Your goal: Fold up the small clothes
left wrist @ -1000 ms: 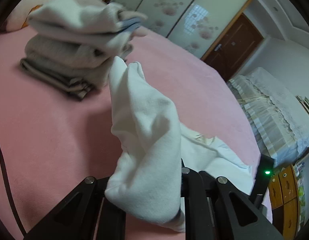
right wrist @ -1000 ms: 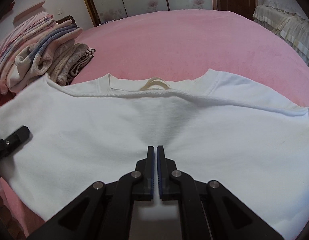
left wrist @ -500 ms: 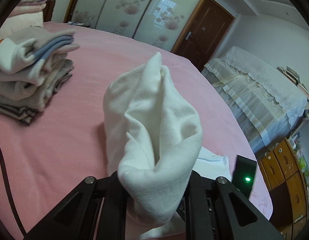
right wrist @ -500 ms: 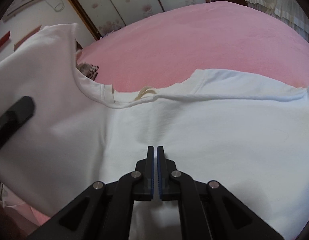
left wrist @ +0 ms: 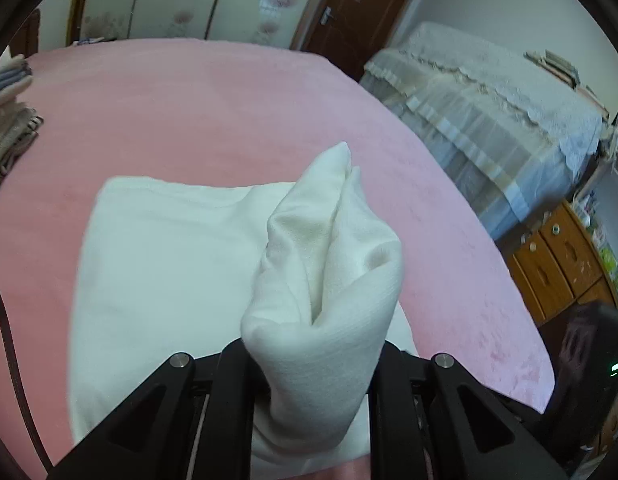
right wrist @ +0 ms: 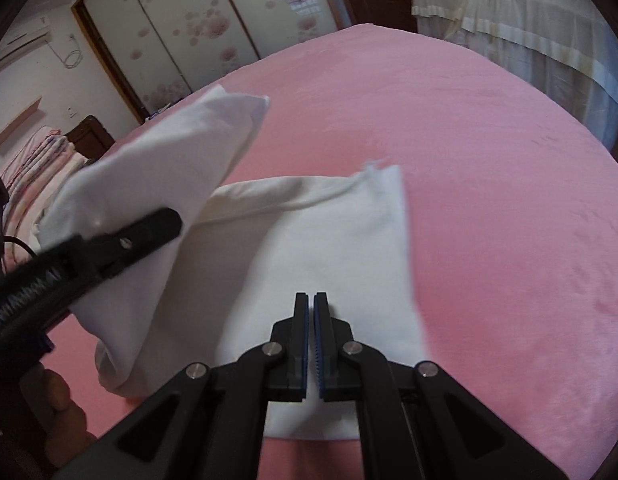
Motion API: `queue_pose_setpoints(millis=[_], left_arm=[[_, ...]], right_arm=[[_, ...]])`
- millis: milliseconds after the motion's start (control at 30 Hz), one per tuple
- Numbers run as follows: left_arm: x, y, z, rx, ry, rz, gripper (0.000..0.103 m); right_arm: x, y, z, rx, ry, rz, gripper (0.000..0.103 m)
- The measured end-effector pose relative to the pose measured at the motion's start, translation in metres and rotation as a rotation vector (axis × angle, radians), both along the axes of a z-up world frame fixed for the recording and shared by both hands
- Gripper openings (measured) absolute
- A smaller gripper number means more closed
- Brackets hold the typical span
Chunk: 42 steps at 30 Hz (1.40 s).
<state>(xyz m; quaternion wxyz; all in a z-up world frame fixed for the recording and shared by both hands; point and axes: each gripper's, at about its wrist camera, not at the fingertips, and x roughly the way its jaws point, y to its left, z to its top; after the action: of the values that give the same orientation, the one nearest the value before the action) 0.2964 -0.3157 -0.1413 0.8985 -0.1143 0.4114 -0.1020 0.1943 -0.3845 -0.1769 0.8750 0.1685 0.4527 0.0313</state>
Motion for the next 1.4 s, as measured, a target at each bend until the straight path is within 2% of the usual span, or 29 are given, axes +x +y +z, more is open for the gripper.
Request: queue_pose_setpoints(millis=[200,333,467,567,633,733,800,867,1100,1167,1300,1400], left_arm=[[-0.006,-0.026,-0.022,0.081,0.035,-0.027,0.012],[-0.008,-0.031,-0.015,0.109,0.011,-0.02,0.012],[-0.017,-0.042,-0.001,0.152,-0.048,-0.033,0.012],[-0.016,-0.05,-0.01,0.177,-0.007,-0.055,0.012],[-0.015,-0.052,-0.02,0.174,0.025,-0.062,0.012],[-0.019,-0.052,-0.02,0.178,0.005,-0.077,0.014],[-0.022,-0.051,-0.019,0.161,0.006,-0.098,0.02],[-0.025,-0.049,-0.015,0.132,0.002,-0.12,0.034],[-0.044,-0.054,-0.011,0.098,-0.02,-0.189,0.038],[-0.049,-0.052,-0.009,0.085,-0.025,-0.208,0.043],[-0.062,-0.049,-0.006,0.04,-0.033,-0.268,0.046],[-0.074,-0.051,-0.004,0.04,-0.042,-0.313,0.048]], right_arm=[[-0.02,-0.034,0.001,0.009,-0.008,-0.047,0.003],[-0.018,-0.036,-0.003,0.026,-0.006,-0.05,0.003],[-0.016,-0.031,-0.002,0.013,-0.014,-0.041,0.003],[-0.018,-0.031,-0.002,0.007,-0.017,-0.04,0.003],[-0.019,-0.033,-0.002,0.0,-0.015,-0.042,0.003],[-0.02,-0.036,-0.004,-0.012,-0.005,-0.044,0.003],[-0.021,-0.037,-0.004,-0.018,0.003,-0.046,0.003],[-0.022,-0.037,-0.004,-0.025,0.008,-0.05,0.003],[-0.026,-0.042,0.003,-0.04,0.0,-0.071,0.003],[-0.028,-0.045,0.005,-0.048,0.0,-0.075,0.003],[-0.033,-0.053,0.01,-0.068,-0.003,-0.089,0.003],[-0.036,-0.055,0.015,-0.072,-0.006,-0.094,0.003]])
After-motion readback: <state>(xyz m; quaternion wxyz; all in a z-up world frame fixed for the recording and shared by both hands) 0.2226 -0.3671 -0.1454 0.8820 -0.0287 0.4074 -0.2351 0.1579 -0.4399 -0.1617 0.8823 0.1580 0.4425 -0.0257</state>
